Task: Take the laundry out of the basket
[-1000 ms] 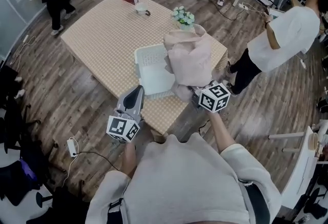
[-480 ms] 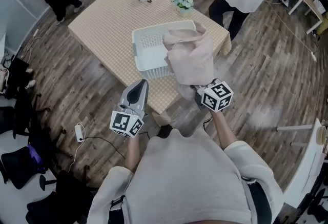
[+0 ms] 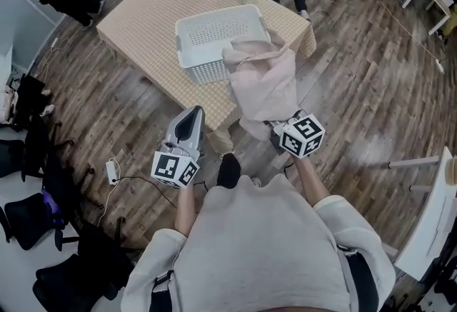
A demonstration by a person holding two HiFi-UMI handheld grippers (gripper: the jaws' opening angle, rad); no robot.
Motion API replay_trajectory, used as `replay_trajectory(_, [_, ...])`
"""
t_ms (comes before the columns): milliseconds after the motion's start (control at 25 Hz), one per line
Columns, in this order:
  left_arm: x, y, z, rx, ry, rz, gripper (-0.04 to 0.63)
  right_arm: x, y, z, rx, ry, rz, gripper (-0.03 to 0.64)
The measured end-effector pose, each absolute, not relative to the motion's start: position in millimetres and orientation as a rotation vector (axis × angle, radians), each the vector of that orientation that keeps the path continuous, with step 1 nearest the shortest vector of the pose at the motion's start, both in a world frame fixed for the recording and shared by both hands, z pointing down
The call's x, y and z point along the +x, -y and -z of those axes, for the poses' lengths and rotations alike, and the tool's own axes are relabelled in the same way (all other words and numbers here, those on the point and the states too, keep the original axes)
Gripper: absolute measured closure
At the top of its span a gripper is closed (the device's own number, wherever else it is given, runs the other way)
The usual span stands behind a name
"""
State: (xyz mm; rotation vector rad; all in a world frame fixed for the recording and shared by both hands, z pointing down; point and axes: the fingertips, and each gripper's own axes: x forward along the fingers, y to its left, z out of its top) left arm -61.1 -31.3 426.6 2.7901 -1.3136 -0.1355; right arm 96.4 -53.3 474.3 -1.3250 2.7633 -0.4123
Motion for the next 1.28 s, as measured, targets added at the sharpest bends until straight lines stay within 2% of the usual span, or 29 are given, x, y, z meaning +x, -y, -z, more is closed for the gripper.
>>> replay_trajectory(560, [-23,-53,-431,2.825,1.213,0.11,0.584,116,-57,-484,-1.349,-2.733,0.434,0.457])
replay_trajectory(1280, [-27,-58,-426,2.819,1.236,0.135,0.584,110,-61,-480,-1.344,-2.757,0.396,0.459])
